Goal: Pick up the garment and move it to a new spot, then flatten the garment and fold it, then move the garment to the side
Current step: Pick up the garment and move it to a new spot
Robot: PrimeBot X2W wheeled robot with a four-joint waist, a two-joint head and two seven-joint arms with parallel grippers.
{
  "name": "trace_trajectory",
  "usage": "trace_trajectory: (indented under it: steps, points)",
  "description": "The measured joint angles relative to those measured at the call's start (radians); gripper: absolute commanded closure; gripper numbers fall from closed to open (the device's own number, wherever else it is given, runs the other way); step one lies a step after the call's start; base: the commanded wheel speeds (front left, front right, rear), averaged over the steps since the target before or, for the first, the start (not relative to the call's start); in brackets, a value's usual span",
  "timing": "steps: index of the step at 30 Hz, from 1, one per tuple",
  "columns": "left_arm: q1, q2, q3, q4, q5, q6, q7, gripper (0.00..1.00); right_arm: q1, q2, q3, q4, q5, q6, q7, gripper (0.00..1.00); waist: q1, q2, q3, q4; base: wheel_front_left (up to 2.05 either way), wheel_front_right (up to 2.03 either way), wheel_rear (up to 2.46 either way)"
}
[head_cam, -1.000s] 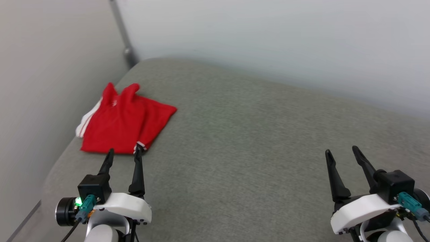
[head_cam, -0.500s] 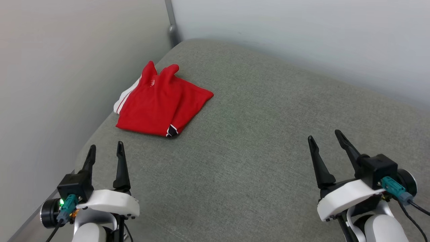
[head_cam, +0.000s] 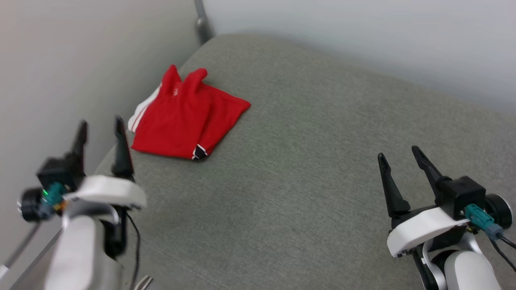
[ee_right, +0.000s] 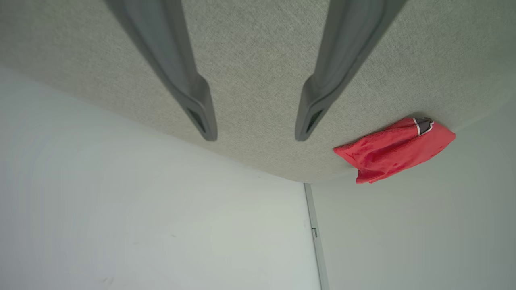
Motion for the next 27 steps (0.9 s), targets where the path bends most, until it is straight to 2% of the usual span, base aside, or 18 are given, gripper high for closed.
trace_trajectory:
  steps: [3, 7, 14, 21, 27]
  points:
    - [-0.112, 0.058, 0.025, 0.03, -0.026, -0.026, 0.031, 0.0, -0.017, 0.002, 0.007, -0.026, -0.014, 0.0, 0.018, 0.0, 0.0, 0.0, 0.029, -0.032, 0.0, 0.0, 0.0]
    - [-0.247, 0.15, 0.042, 0.097, -0.059, -0.061, 0.124, 0.0, -0.036, 0.002, 0.01, -0.054, -0.029, 0.0, 0.03, 0.0, 0.0001, 0.0, 0.089, -0.094, 0.0, 0.0, 0.0]
    - [-0.403, 0.3, 0.004, 0.283, -0.181, -0.1, 0.407, 0.0, -0.073, 0.001, 0.006, -0.068, -0.032, 0.0, 0.023, 0.0, 0.0002, 0.0, 0.209, -0.21, 0.0, 0.0, 0.0]
    - [-0.411, 0.414, -0.103, 0.412, -0.377, -0.103, 0.683, 0.0, -0.105, 0.001, 0.016, -0.05, -0.022, 0.0, -0.004, 0.0, 0.0002, 0.0, 0.309, -0.308, 0.0, 0.0, 0.0]
    - [-0.386, 0.462, -0.135, 0.486, -0.533, -0.103, 0.829, 0.0, -0.126, 0.001, 0.031, -0.028, -0.014, 0.0, -0.018, 0.0, 0.0002, 0.0001, 0.363, -0.361, 0.0, 0.0, 0.0]
